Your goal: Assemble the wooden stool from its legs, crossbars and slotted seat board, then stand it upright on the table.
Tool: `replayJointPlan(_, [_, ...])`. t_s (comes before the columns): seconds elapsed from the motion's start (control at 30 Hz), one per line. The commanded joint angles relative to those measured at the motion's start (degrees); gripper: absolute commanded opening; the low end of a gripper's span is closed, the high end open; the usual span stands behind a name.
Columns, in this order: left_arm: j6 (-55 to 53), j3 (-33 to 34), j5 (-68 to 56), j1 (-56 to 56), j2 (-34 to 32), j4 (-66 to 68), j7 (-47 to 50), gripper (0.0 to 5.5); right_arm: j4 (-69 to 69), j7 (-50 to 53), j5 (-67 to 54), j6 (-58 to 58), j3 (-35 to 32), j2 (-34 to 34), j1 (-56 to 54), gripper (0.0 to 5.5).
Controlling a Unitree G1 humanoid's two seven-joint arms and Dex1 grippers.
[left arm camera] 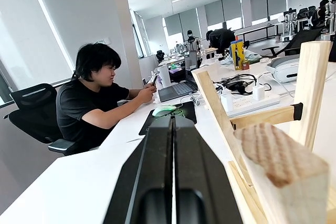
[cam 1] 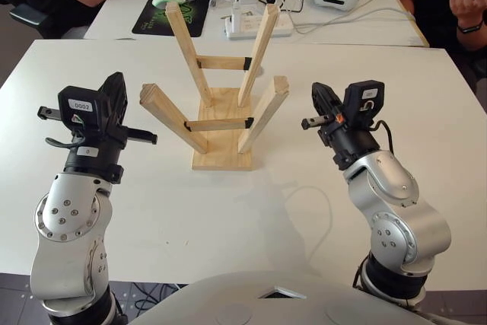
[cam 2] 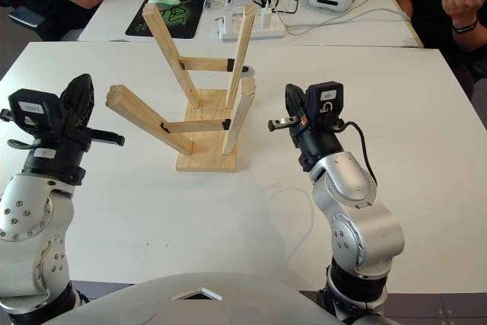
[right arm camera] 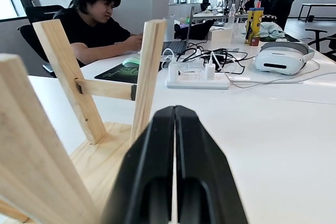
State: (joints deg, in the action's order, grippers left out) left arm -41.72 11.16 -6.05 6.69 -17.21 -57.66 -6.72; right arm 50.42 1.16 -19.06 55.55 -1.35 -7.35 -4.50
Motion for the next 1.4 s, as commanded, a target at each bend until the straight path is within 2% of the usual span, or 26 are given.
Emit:
replayJointPlan(0.03, [-0.89, -1.32, 0.38, 0.15, -0.03, -0.80, 0.32, 0.00, 0.61, 0.30, -0.94, 1.89, 0.50, 1.08, -1.90, 0.03])
replayJointPlan(0.1, [-1.73, -4.09, -1.01, -1.04, 0.56, -0.59, -0.35, 0.00, 1.37, -2.07, -3.88, 2.69, 4.33, 2.28, -3.27, 0.03])
replayJointPlan(0.2, [-2.39, -12.81, -1.16, -3.18, -0.52, 0.01, -2.17, 0.00, 1.99, -8.42, -8.32, 2.92, 11.62, 1.25, -5.60, 0.03])
replayJointPlan(0.3, [-3.07, -15.41, 0.08, -4.25, -1.47, 0.66, -2.51, 0.00, 1.14, -8.32, -8.18, 3.14, 11.68, 0.20, -5.94, 0.03])
replayJointPlan(0.5, [-4.56, -10.03, 2.95, -0.75, -0.62, 1.59, 0.39, 0.00, -3.52, -0.23, 0.52, 5.96, 3.15, -3.24, -3.33, 0.03])
replayJointPlan(0.63, [-4.86, -1.86, 3.36, 0.64, 1.57, 1.71, 3.01, 0.00, -3.83, 2.28, 3.01, 6.59, -3.70, -3.56, -3.35, 0.03])
replayJointPlan(0.77, [-4.89, 0.75, 3.00, 0.87, 2.88, 1.28, 3.94, 0.00, -3.73, 2.78, 4.09, 5.69, -5.75, -3.13, -4.00, 0.03])
replayJointPlan(0.87, [-4.92, -0.06, 2.12, 0.79, 3.56, 1.07, 3.62, 0.00, -3.94, 0.66, 2.15, 5.21, -4.03, -2.19, -5.05, 0.03])
replayJointPlan(0.93, [-5.87, -5.48, -0.68, -0.28, 4.48, 1.47, 1.33, 0.00, -3.17, -3.84, -1.45, 3.83, 0.74, -1.34, -6.38, 0.03])
replayJointPlan(1.0, [-7.23, -14.23, -2.80, -3.01, 4.07, 1.53, -1.42, 0.00, -0.99, -9.88, -5.82, 4.35, 7.06, -2.55, -7.08, 0.03])
replayJointPlan(1.07, [-8.66, -18.84, -2.95, -4.70, 2.33, 2.13, -2.85, 0.00, -0.08, -12.33, -8.15, 5.15, 9.70, -3.05, -6.29, 0.03])
replayJointPlan(1.13, [-9.51, -18.84, -1.99, -4.76, 1.78, 2.46, -2.22, 0.00, -0.65, -10.87, -7.53, 5.68, 8.67, -2.69, -5.10, 0.03])
replayJointPlan(1.4, [-9.47, -9.60, 2.57, -1.82, 1.72, 3.66, 2.62, 0.00, -6.23, -4.30, -0.13, 6.10, 0.80, -5.40, -3.43, 0.03])
